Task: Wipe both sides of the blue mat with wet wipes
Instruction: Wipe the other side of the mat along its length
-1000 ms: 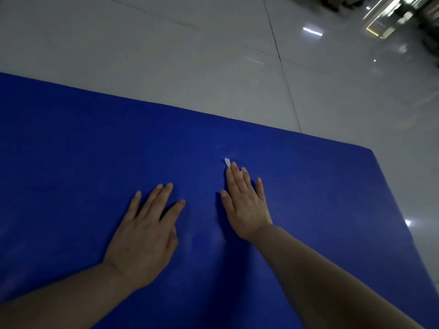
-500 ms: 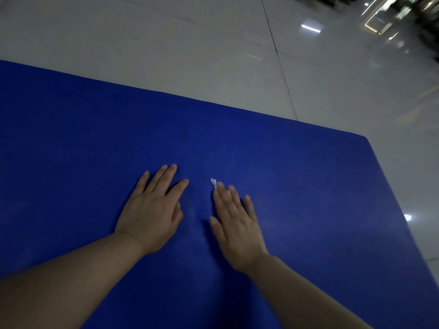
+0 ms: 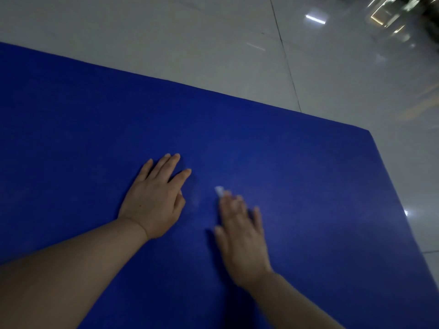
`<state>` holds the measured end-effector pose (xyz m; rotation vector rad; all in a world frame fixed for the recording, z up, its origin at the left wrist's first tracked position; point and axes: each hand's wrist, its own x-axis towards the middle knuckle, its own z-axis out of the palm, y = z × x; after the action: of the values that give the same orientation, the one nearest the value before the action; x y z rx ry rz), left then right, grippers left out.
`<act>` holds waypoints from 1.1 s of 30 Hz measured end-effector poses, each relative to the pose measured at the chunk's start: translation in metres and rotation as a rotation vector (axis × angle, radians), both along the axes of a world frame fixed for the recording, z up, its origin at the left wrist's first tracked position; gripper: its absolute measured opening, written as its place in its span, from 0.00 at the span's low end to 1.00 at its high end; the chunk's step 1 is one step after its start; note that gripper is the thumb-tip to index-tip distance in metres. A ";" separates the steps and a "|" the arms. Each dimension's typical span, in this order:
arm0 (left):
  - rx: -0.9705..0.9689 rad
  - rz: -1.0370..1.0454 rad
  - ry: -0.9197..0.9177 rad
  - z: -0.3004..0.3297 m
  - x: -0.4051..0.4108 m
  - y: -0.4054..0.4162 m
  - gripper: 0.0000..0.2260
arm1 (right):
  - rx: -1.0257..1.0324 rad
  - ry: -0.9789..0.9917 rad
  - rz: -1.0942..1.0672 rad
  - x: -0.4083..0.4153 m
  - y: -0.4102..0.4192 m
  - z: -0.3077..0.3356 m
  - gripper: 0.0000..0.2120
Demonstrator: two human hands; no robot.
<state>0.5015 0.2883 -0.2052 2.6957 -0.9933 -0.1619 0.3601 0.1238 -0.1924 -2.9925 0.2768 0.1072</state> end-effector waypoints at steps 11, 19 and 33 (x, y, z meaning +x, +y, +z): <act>-0.038 -0.002 -0.019 -0.003 0.000 0.000 0.26 | 0.064 0.039 0.066 -0.018 0.031 0.000 0.28; -0.072 -0.188 -0.036 0.000 -0.069 0.045 0.23 | -0.033 0.134 -0.643 -0.033 -0.084 0.000 0.28; 0.040 -0.130 0.009 0.002 -0.091 0.042 0.24 | -0.008 0.086 -0.691 -0.066 -0.074 0.001 0.29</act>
<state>0.4107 0.3308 -0.2034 2.6640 -1.1748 -0.2209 0.2945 0.0499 -0.1915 -2.7148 1.2822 0.1577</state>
